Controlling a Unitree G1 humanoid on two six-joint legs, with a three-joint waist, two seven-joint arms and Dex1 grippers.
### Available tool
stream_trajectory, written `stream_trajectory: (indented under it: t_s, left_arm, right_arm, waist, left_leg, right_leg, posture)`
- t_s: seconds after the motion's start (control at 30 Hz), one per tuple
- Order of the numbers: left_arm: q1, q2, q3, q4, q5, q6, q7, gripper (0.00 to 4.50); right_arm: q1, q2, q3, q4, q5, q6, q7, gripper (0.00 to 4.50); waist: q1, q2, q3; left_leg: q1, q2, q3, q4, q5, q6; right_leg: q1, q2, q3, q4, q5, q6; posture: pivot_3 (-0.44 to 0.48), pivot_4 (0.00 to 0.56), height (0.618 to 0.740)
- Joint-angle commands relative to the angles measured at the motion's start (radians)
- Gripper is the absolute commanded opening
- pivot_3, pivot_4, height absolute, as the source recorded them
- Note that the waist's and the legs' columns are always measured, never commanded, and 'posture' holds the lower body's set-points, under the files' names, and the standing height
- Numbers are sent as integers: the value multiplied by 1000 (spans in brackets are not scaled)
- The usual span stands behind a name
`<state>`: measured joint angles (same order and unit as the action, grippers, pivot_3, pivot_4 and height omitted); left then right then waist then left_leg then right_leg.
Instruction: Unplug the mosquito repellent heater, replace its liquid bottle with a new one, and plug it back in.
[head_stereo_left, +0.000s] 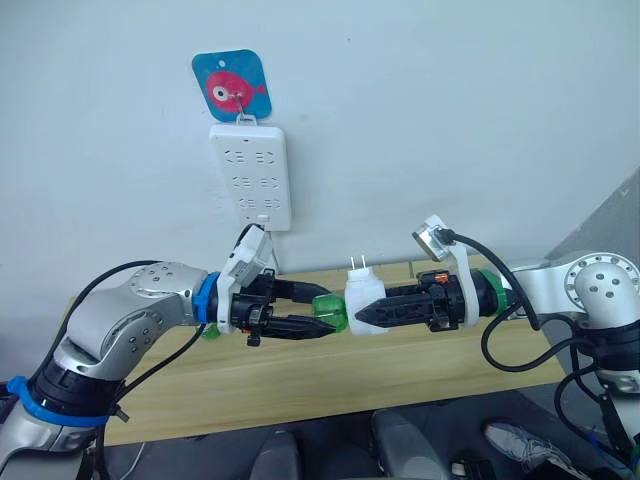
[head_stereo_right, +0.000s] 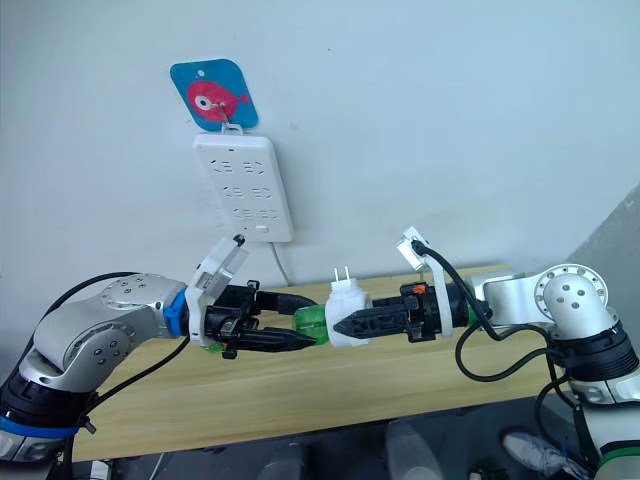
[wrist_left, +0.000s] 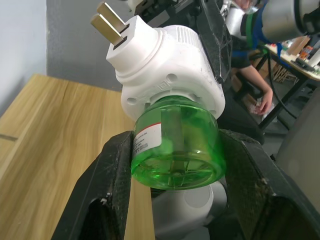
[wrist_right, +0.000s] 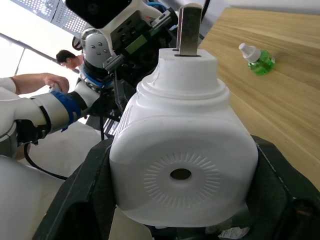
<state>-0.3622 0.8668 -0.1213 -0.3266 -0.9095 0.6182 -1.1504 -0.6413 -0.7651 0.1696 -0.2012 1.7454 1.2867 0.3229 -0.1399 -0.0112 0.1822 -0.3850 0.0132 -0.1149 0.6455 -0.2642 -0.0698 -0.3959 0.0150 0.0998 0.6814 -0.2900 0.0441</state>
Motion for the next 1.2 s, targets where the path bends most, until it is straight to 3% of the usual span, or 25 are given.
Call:
stream_trajectory:
  t_s: [0.03,0.2,0.4,0.57,0.8,1.13,1.2]
  left_arm:
    - [29,3,29,20,118,-87,-23,2988]
    - [88,-28,53,15,245,-297,-96,4472]
    - [139,-171,128,104,445,-788,-101,4500]
    - [166,-248,126,167,517,-1005,-95,4500]
    - [96,-321,64,236,597,-1094,-46,4500]
    - [51,-338,35,293,659,-1233,-1,4500]
    - [51,-330,30,295,662,-1244,3,4107]
  right_arm:
    - [-22,-8,-61,-14,28,-7,32,3005]
    - [-23,-8,-69,14,45,-2,16,3005]
    - [-1,-15,-78,75,89,-14,-37,3005]
    - [23,2,-73,86,111,-35,-97,3005]
    - [39,33,-67,77,128,-54,-150,3005]
    - [44,57,-67,66,141,-58,-172,3005]
    - [46,58,-68,66,143,-61,-175,3005]
  waist:
    - [1,0,0]
    - [1,0,0]
    - [5,0,0]
    - [3,0,-1]
    - [1,0,-1]
    - [-1,0,-1]
    - [-1,0,-1]
  left_leg:
    - [0,0,0,0,0,0]
    - [-1,0,1,0,0,0]
    - [-2,0,2,0,0,0]
    - [-2,-1,2,0,0,0]
    - [-2,-1,2,1,0,0]
    - [-2,-1,1,1,0,0]
    - [-2,-1,1,1,0,0]
  right_leg:
    - [0,0,0,0,0,0]
    - [-1,0,1,0,0,0]
    - [-1,-1,1,0,1,-1]
    - [-1,-2,2,0,1,-1]
    - [-1,-1,2,0,2,1]
    - [-1,-1,2,1,3,0]
    - [-1,-1,1,1,3,0]
  posture:
    - [-123,120,728]
    - [-127,119,728]
    - [-127,120,728]
    - [-126,119,728]
    - [-131,121,728]
    - [-136,118,728]
    - [-136,118,728]
